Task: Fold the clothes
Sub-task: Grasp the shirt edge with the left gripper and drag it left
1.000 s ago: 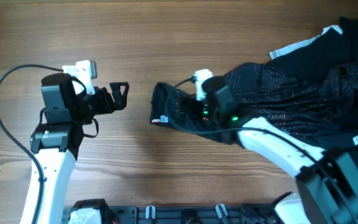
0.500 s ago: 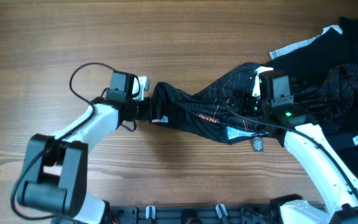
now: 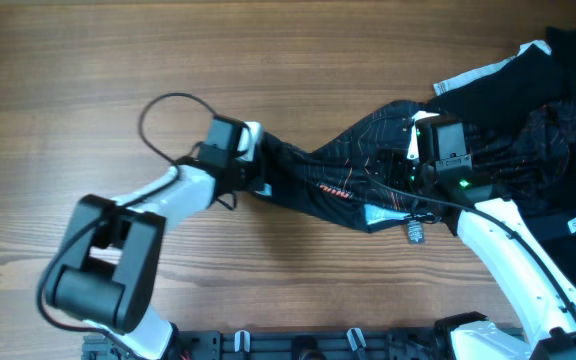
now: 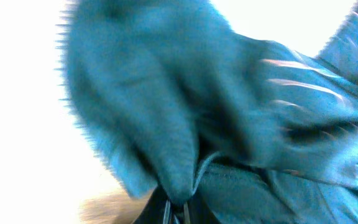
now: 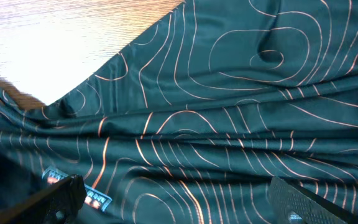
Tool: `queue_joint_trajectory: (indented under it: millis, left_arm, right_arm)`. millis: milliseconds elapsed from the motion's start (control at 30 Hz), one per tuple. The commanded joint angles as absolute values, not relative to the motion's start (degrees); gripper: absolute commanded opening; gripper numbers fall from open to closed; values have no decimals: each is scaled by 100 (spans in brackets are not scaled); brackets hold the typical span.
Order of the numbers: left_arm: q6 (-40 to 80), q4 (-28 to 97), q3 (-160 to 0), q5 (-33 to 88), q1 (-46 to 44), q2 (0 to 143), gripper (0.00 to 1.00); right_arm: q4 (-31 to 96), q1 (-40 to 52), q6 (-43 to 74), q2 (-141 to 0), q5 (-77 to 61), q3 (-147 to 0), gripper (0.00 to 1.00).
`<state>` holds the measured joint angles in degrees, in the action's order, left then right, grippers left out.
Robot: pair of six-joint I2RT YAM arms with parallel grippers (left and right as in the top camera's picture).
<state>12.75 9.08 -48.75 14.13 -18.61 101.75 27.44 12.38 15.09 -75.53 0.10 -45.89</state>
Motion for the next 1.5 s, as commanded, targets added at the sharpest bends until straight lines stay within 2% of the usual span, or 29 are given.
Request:
queue_joint_trajectory:
  millis: [0,133,167,200,233,300,367,467,533,667,967,1033,1067,1100,1133,1167,1300,1467]
  left_arm:
    - [989,1000,-5367,21,-764,9710,4]
    - [1194,921,-6748,40,696,9644,4]
    - [1332,967,-6906,237,904,9644,43]
    - [1409,1013,-6930,375,1002,9644,74]
    - [1424,1223,-6930,626,1096,9644,100]
    - [1514,2182,-6930,1092,1129,9644,100]
    - [1944,3487,-6928,1662,969,9647,100]
    - [2300,4681,-6893,1734,567,9664,100]
    - [2563,4499,-6442,1688,-148,9688,100]
    - [3433,4169,-5907,1334,-746,9751,100]
    - [3822,2958,-5540,548,-1498,10363,100]
    - [3820,2836,-5540,543,-1590,10582,88]
    - [3820,2818,-5540,537,-1592,10656,67]
    - [3815,2821,-5540,445,-1568,10663,41]
    - [3767,2825,-5540,408,-1535,10645,19]
    - [3754,2923,-5540,390,-1444,10604,4]
    - [3686,3535,-5544,10,-792,10326,4]
    - [3048,3747,-6082,-1168,1039,9830,4]
  right_arm:
    - [2751,1229,1498,-7463,156,-4589,100]
    - [2753,1229,1503,-7463,152,-4589,100]
    - [2751,1229,1503,-7463,152,-4589,100]
    - [2749,1229,1500,-7463,152,-4589,100]
    - [2749,1229,1503,-7465,154,-4589,100]
    - [2753,1229,1500,-7467,152,-4589,100]
    - [2749,1229,1500,-7467,154,-4589,100]
    - [2753,1229,1500,-7467,152,-4589,100]
    - [2759,1229,1500,-7467,150,-4589,100]
    - [2794,1229,1503,-7467,152,-4589,100]
    - [2797,1229,1500,-7467,152,-4589,100]
    - [2836,1229,1500,-7467,152,-4589,100]
    - [2858,1229,1498,-7467,154,-4589,100]
    - [2867,1229,1496,-7467,154,-4589,100]
    - [2867,1229,1498,-7467,154,-4589,100]
    - [2862,1229,1498,-7467,154,-4589,100]
    - [2864,1229,1500,-7467,178,-4589,100]
    - [2856,1229,1503,-7467,307,-4589,100]
